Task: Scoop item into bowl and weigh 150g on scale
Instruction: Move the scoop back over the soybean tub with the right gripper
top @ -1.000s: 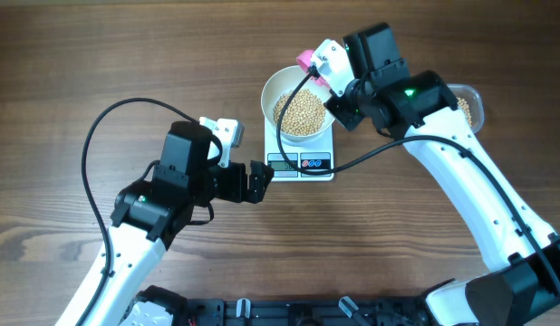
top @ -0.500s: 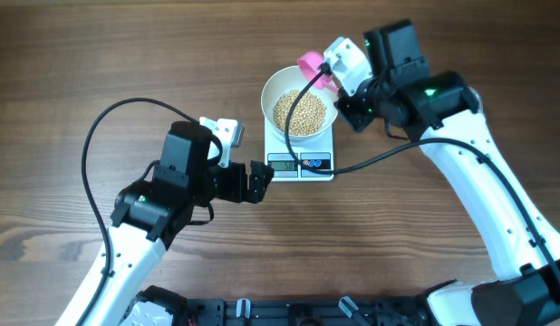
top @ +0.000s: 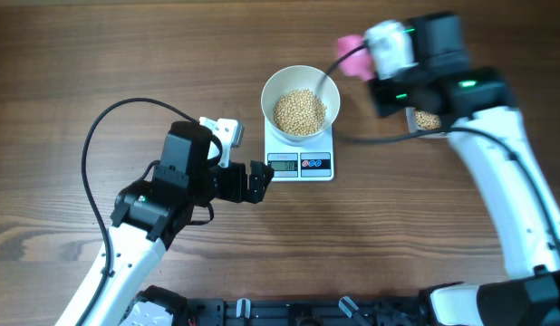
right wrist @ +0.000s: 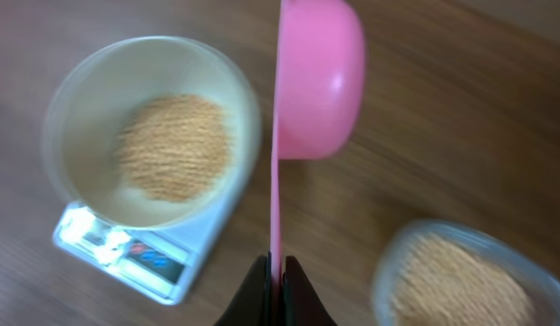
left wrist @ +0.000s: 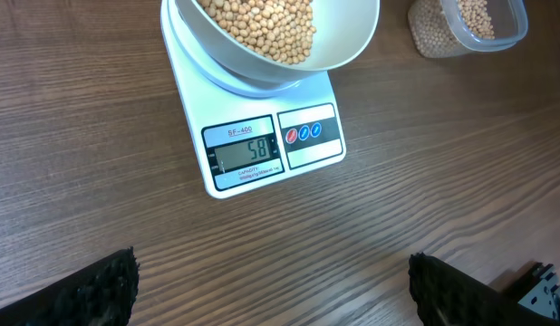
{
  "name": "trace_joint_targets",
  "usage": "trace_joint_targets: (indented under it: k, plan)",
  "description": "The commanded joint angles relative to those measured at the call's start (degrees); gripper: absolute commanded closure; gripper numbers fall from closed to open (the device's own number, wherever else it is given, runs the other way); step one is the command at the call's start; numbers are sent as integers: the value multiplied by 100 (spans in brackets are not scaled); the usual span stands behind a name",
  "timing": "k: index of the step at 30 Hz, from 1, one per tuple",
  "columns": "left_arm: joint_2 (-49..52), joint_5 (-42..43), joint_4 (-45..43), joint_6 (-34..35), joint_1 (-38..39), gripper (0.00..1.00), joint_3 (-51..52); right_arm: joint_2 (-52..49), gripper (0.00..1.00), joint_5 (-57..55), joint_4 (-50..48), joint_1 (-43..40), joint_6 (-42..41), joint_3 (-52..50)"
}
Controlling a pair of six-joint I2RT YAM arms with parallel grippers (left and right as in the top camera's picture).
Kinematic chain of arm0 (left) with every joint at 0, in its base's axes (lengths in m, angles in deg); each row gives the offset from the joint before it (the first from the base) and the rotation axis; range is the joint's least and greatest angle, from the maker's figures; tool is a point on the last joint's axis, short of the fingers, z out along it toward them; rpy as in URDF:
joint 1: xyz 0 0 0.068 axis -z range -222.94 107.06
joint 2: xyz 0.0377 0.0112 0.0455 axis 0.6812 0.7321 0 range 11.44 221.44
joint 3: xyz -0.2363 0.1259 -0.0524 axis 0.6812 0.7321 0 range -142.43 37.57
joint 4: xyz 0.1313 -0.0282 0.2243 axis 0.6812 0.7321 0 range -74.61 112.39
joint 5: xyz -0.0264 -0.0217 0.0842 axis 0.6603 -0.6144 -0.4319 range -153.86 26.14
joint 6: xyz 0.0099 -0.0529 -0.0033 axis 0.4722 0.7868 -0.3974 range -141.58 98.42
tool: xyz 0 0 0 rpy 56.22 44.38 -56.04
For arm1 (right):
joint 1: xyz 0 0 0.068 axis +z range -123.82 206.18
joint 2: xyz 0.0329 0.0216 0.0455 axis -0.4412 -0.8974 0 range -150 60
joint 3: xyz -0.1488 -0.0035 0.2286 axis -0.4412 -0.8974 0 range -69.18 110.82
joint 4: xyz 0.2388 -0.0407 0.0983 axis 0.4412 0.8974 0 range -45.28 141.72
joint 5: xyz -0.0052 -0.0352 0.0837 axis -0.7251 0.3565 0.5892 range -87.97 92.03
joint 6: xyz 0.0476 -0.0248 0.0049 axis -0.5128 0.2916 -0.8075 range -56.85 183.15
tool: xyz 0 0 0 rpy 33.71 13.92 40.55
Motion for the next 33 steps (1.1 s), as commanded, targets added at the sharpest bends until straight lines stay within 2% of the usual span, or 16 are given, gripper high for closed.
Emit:
trace_joint_targets:
  k: [1, 6, 8, 15, 24, 33]
  plan:
    - [0, 24, -17, -94, 22, 0, 22, 188, 96, 254, 195, -1051, -164, 122]
    - [0, 22, -15, -94, 22, 0, 22, 175, 96, 70, 551, -1917, -212, 96]
    - [0, 22, -15, -94, 22, 0, 22, 149, 96, -577, 546, -2050, -507, 2]
    - [0, 24, -17, -94, 22, 0, 22, -111, 96, -1351, 55, -2065, -291, -800]
    - [0, 22, -17, -94, 22, 0, 22, -140, 95, -1143, 68, -2048, -295, -1001]
    - [0, 22, -17, -94, 22, 0, 22, -142, 96, -1134, -378, -2044, -413, -1604]
